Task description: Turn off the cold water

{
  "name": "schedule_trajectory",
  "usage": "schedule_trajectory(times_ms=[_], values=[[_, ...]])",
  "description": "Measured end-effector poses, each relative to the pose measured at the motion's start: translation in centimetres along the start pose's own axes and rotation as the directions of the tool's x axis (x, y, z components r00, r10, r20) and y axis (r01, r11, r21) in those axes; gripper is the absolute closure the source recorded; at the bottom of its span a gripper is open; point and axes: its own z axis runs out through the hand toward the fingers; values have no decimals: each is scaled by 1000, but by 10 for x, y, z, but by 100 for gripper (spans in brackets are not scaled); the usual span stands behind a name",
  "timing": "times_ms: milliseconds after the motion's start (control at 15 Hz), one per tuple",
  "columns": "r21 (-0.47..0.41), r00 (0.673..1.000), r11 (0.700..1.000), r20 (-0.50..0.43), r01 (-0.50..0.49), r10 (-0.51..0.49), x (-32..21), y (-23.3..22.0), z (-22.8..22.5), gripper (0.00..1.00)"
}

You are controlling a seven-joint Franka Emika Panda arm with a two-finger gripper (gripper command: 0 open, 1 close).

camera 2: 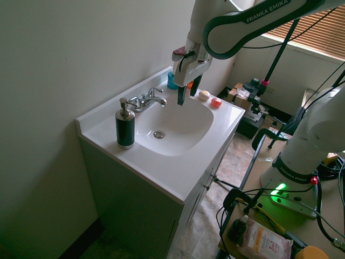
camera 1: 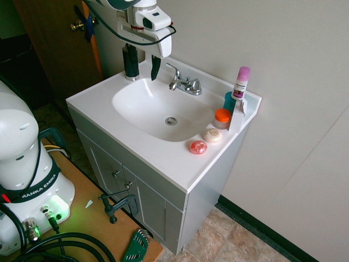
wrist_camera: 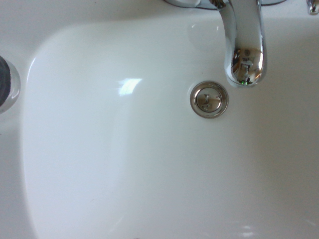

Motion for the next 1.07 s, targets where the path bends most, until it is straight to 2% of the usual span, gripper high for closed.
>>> schedule_trajectory(times_ms=[267,467,667,867,1067], values=[[1,999,1000,-17,-29,29,9,4,2,0],[7,994,997,-78,-79,80,44,10,20,0],[10,981,991,-136,-135,135,88,-6,37,0],[-3,973,989,-180,-148,145,114,-29,50,0],[-19,969,986,-189,-163,157,133,-45,69,0]])
